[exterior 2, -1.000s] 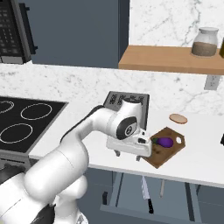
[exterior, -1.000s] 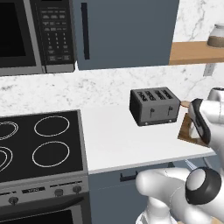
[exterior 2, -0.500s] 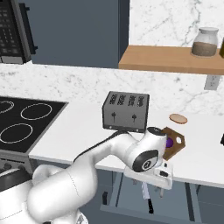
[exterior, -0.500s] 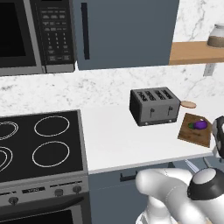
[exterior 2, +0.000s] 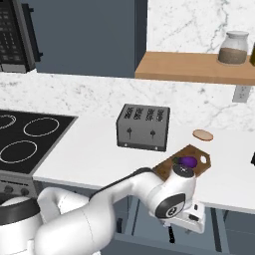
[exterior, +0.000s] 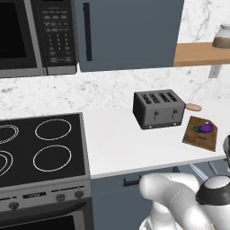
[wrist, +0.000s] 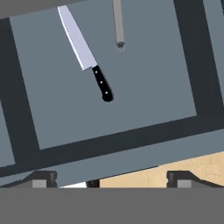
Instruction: Place the appropriate cutting tool for cutting the eggplant skin on the cutting board.
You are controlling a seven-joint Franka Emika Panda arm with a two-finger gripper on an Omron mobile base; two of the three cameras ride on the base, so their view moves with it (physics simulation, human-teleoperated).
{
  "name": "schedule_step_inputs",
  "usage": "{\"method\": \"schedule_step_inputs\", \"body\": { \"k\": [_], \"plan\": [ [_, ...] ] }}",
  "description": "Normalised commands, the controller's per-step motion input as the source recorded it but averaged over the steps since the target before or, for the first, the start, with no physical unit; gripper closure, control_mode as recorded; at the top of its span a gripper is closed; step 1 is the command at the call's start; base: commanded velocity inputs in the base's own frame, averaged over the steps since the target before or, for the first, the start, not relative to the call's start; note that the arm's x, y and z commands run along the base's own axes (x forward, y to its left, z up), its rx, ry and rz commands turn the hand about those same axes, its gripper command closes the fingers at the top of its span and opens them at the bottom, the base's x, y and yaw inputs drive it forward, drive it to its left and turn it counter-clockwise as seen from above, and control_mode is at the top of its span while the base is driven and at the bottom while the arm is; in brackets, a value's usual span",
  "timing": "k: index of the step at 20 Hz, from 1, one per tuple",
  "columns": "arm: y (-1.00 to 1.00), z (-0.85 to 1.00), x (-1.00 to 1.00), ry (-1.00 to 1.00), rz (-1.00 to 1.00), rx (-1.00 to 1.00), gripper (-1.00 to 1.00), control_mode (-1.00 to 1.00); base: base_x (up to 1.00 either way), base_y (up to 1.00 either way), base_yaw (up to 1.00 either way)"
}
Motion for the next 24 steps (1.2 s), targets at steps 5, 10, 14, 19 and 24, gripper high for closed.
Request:
{"method": "schedule_step_inputs", "body": {
  "k": [5,10,14,19,24],
  "plan": [
    [-0.22,-0.16,0.05,0.00,0.00,-0.01,-1.00,-1.00,0.00,0.00,0.00],
    [-0.09,-0.34,0.03,0.00,0.00,-0.01,-1.00,-1.00,0.00,0.00,0.00],
    [0.00,-0.23,0.04,0.00,0.01,0.00,-1.00,-1.00,0.00,0.00,0.00],
    [0.00,-0.11,0.06,0.00,0.02,0.00,-1.00,-1.00,0.00,0.00,0.00],
    [0.00,-0.23,-0.14,0.00,0.06,-0.03,-1.00,-1.00,0.00,0.00,0.00]
  ]
}}
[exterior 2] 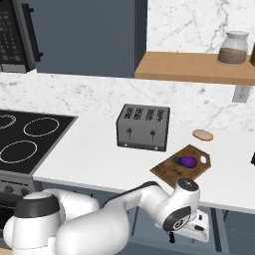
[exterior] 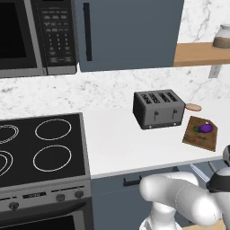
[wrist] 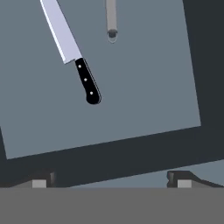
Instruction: Place the appropriate cutting tool for cutting the eggplant skin on the cutting board.
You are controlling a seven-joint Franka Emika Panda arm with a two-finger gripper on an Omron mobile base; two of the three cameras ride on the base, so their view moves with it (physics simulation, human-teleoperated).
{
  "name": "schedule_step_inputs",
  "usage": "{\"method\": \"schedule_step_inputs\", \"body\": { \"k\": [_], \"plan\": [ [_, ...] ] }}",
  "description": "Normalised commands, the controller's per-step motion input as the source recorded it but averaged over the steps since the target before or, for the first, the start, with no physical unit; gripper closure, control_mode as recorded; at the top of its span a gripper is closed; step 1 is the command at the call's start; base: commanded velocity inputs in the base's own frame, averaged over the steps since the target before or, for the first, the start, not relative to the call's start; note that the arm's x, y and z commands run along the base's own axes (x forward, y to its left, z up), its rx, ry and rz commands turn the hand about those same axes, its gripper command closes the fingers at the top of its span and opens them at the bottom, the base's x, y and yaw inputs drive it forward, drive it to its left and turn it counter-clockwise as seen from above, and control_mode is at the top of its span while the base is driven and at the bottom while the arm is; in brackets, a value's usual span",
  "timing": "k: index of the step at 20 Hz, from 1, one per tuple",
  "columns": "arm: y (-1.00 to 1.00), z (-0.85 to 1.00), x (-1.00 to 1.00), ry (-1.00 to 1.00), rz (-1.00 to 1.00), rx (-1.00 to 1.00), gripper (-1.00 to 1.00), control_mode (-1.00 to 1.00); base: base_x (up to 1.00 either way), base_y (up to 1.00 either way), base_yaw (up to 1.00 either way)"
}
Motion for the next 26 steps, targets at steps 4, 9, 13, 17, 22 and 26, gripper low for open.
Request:
{"method": "schedule_step_inputs", "body": {
  "k": [4,9,13,17,22,26],
  "plan": [
    [0.00,-0.20,0.00,0.00,0.07,-0.03,-1.00,-1.00,0.00,0.00,0.00],
    [0.00,-0.12,0.00,0.00,0.08,0.00,-1.00,-1.00,0.00,0.00,0.00],
    [0.00,-0.19,-0.22,0.00,0.09,0.00,-1.00,-1.00,0.00,0.00,0.00],
    [0.00,-0.24,-0.36,0.00,0.09,0.00,-1.00,-1.00,0.00,0.00,0.00],
    [0.00,-0.19,-0.33,0.00,0.09,0.00,-1.00,-1.00,0.00,0.00,0.00],
    [0.01,-0.21,-0.34,0.00,0.09,0.00,-1.00,-1.00,0.00,0.00,0.00]
  ]
}}
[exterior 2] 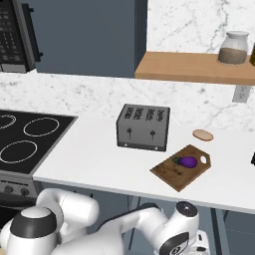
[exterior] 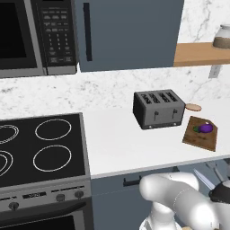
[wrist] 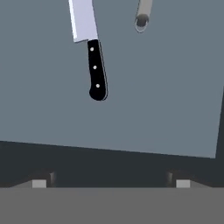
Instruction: Place the appropriate cutting tool for cutting the eggplant skin on the cutting board.
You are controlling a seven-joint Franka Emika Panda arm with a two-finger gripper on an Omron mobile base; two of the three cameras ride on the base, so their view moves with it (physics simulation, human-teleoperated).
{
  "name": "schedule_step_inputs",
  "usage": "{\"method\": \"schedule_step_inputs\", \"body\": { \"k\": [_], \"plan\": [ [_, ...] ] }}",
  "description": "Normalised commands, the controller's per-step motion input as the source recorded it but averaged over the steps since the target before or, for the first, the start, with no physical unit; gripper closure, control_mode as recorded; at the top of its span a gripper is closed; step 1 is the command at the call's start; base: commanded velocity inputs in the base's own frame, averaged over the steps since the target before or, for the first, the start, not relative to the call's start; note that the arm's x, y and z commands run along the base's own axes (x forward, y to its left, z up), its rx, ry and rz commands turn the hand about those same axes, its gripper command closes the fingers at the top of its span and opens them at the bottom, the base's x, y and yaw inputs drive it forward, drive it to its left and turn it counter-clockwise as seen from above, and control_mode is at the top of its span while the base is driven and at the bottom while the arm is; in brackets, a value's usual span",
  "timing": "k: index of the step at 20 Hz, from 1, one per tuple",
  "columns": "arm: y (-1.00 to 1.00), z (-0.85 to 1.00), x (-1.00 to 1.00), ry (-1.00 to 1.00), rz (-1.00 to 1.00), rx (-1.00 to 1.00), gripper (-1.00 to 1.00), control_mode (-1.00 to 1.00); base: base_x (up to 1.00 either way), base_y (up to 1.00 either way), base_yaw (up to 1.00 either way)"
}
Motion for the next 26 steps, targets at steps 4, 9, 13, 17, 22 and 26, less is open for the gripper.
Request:
{"method": "schedule_step_inputs", "body": {
  "k": [4,9,13,17,22,26],
  "plan": [
    [0.08,-0.26,-0.34,0.00,0.09,0.00,-1.00,-1.00,0.00,0.00,0.00],
    [0.01,0.01,0.06,0.00,0.05,0.00,-1.00,-1.00,0.00,0.00,0.00],
    [0.00,0.35,0.29,-0.02,0.01,0.00,-1.00,-1.00,0.00,0.00,0.00],
    [-0.06,0.52,0.60,-0.02,0.00,0.02,-1.00,-1.00,0.00,0.00,0.00],
    [-0.17,0.19,0.78,-0.09,0.00,0.01,-1.00,-1.00,0.00,0.00,0.00],
    [-0.32,-0.05,0.19,-0.28,0.00,0.03,-1.00,-1.00,0.00,0.00,0.00]
  ]
}}
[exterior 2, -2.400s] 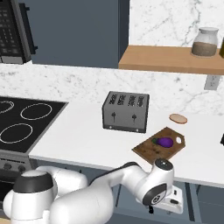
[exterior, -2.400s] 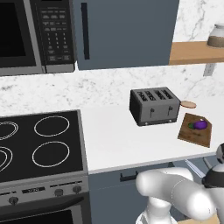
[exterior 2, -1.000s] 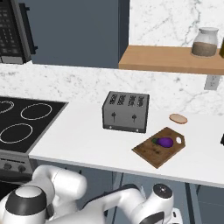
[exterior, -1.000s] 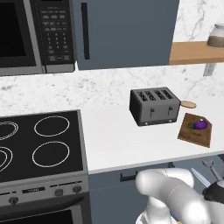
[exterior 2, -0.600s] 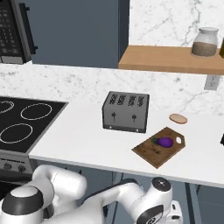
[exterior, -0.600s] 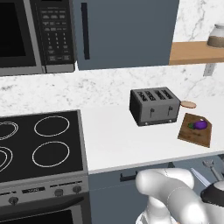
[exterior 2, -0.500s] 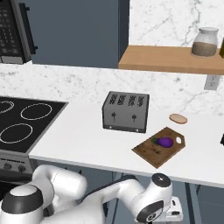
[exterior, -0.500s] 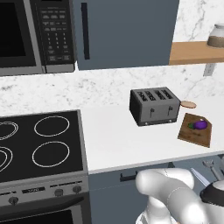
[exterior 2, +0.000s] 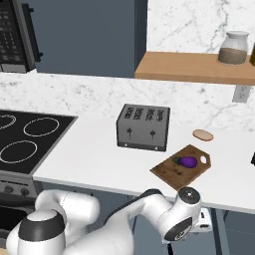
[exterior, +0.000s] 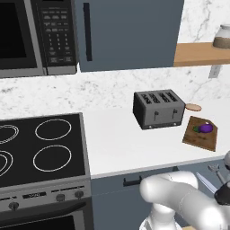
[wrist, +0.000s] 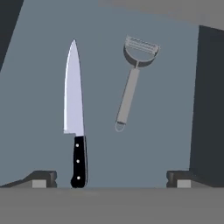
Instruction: Place the appropriate cutting tool for cutting the eggplant skin on the cutting board.
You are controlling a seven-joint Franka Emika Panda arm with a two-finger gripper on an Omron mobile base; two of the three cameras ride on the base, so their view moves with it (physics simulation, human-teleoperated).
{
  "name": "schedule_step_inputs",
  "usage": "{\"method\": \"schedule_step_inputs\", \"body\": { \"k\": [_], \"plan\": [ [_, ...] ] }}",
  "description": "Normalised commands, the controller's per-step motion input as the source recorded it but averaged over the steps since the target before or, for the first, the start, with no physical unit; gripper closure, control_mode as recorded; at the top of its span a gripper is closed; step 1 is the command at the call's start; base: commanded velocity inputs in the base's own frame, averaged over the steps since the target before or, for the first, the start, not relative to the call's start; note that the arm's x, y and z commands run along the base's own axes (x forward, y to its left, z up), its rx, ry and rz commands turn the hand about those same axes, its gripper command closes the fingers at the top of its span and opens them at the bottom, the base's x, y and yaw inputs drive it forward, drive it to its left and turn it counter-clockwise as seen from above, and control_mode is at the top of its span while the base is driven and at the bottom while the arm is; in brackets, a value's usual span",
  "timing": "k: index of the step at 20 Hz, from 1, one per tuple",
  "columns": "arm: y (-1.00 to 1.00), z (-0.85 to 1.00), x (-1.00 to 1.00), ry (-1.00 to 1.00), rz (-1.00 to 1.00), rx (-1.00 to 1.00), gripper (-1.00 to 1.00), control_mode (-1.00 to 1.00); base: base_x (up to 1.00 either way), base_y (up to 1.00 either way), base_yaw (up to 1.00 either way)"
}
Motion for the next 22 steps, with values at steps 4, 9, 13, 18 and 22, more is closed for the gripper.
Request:
{"method": "schedule_step_inputs", "body": {
  "k": [4,9,13,18,22],
  "plan": [
    [-0.31,-0.08,0.01,-0.18,0.00,0.10,-1.00,-1.00,0.00,0.00,0.00],
    [-0.07,0.00,0.20,-0.02,-0.13,0.16,-1.00,-1.00,0.00,0.00,0.00],
    [0.00,0.04,0.34,0.02,-0.18,0.13,-1.00,-1.00,0.00,0.00,0.00],
    [0.00,-0.07,0.09,0.01,-0.12,0.07,-1.00,-1.00,0.00,0.00,0.00],
    [0.00,-0.21,0.00,0.00,-0.10,0.00,-1.00,-1.00,0.00,0.00,0.00]
  ]
}}
